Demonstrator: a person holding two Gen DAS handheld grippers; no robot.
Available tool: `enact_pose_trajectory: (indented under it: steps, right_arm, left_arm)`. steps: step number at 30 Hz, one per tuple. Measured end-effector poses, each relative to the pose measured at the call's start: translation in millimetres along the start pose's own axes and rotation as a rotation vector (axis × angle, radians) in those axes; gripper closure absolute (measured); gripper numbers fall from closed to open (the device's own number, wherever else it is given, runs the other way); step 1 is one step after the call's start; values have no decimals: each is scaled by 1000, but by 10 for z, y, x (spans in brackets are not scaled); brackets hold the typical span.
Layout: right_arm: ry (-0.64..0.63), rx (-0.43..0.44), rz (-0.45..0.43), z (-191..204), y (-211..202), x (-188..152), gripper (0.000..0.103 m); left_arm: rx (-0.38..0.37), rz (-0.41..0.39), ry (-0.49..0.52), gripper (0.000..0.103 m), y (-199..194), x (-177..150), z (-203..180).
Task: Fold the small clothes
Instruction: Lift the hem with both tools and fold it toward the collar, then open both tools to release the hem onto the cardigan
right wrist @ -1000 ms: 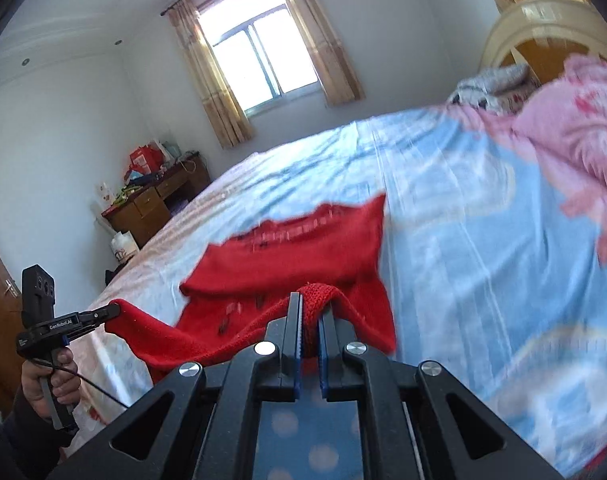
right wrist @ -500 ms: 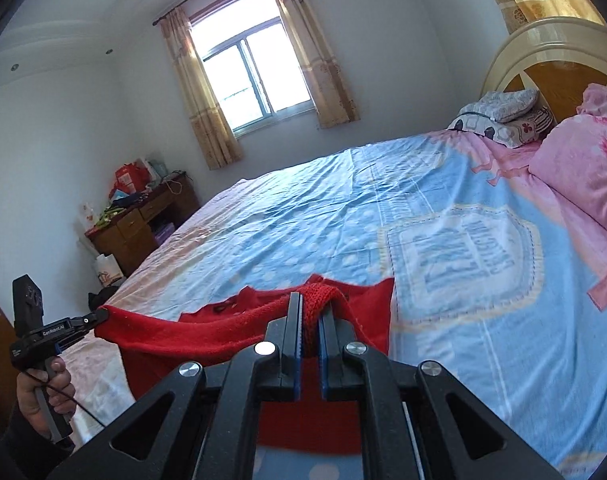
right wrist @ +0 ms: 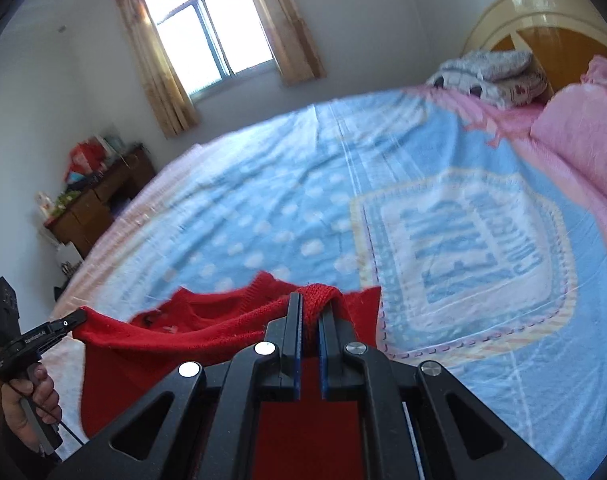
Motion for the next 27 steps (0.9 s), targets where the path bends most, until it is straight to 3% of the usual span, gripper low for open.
enact_pose_trajectory:
  steps: [4,8,11,12,13,15,17,20,24,27]
  right_arm:
    - [12,-45,55,-104,386,10,98]
    - [0,-107,98,-137,628,64,94]
    - [-33,-131,53,-59,507,23,64]
    - [-56,-118,41,2,458,-12,58]
    - [-84,-116,40,75,431,-43,58]
    - [-173,-114,88,293,439,-159,58]
    - [-232,-69,176,492,546,-282,58]
    - [-369,-79,349,834,922,-463,58]
    - [-354,-125,309,917,1165,-296,58]
    - [-245,-147,267,780,1248,-84,58]
  left_arm:
    - [54,34,4,95,320,3,80]
    - [95,18,-1,91,346,25,112]
    - [99,-24,12,84,123,-23,118]
    - [115,-41,30,75,52,-57,95]
    - [135,-57,52,61,-6,-91,62]
    - [192,-54,114,49,-90,-220,-32]
    - [206,-25,154,48,-58,-334,-102]
    - [328,71,216,47,189,-434,-159]
    - [435,51,127,47,341,-289,99]
    - [427,53,24,47,366,-243,320]
Point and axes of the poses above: each gripper's, at about its wrist camera, not at the fingertips, and y roughly the way its jaws point, z to its left, x to its top, the point moved 3 cm from there along y, roughly the way its jaws point, and after that the axes turned 10 degrees about z, right-handed, at the moved point
